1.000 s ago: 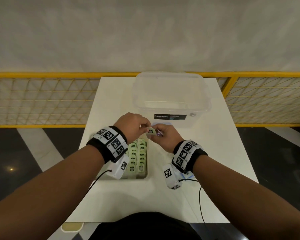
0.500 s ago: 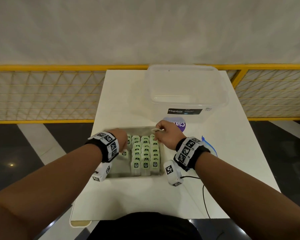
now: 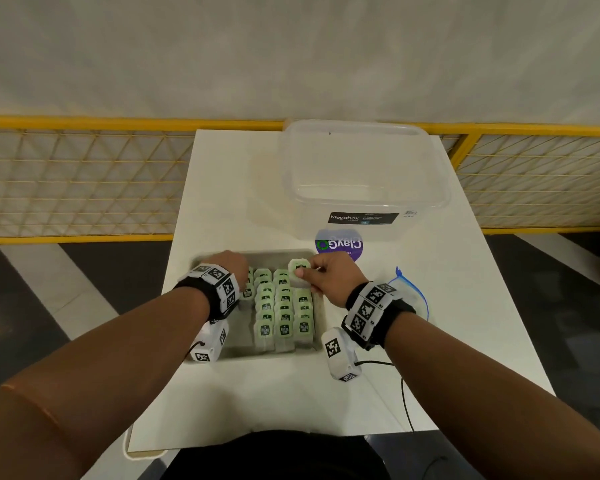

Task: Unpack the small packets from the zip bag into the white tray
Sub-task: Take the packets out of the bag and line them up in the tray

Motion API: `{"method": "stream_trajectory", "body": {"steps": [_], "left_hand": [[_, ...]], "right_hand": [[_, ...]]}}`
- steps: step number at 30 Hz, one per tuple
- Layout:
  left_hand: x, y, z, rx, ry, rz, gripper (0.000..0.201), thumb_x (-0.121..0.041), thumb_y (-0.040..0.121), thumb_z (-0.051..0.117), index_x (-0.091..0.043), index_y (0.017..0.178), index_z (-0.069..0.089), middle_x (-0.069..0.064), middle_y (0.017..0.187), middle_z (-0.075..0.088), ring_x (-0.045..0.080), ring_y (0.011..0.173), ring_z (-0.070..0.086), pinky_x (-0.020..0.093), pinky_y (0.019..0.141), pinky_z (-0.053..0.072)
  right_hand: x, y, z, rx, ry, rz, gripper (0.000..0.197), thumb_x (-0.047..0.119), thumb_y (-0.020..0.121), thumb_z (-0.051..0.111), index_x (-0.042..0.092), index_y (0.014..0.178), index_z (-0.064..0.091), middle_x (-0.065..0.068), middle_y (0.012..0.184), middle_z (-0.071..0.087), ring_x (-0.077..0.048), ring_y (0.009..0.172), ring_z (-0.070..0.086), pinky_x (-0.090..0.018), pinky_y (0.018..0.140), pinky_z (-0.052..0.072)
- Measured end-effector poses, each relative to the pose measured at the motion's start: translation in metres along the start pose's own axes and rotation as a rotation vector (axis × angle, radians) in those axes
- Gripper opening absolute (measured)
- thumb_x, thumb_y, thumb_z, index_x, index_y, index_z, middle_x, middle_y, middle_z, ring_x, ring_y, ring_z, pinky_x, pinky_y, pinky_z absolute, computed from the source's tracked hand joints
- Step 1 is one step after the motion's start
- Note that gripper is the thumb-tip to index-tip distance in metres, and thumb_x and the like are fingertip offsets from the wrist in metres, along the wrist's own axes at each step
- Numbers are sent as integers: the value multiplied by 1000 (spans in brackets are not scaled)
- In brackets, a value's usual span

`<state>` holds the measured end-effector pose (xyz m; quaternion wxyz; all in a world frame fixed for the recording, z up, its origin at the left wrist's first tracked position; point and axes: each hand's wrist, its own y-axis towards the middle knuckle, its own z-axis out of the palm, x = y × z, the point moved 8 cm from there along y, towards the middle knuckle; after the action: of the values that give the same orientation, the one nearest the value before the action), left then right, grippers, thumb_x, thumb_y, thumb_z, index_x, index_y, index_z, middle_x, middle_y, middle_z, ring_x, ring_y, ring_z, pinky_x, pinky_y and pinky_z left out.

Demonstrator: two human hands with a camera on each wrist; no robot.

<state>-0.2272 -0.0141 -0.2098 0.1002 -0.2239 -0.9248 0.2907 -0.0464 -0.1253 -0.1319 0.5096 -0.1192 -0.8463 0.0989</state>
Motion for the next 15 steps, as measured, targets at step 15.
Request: {"method": "stream_trajectory", "body": {"steps": [15], "left_hand": [[-49,-93,-91,-434,-546,432,5,-28,87,68,-24,90,70,-15,75,62,0,67,54,18,66,41]], "right_hand": [[15,4,25,-11,-86,-81,13,31,81,76,22,74,69,14,55,53,-1,50,46,-22,57,38]]}}
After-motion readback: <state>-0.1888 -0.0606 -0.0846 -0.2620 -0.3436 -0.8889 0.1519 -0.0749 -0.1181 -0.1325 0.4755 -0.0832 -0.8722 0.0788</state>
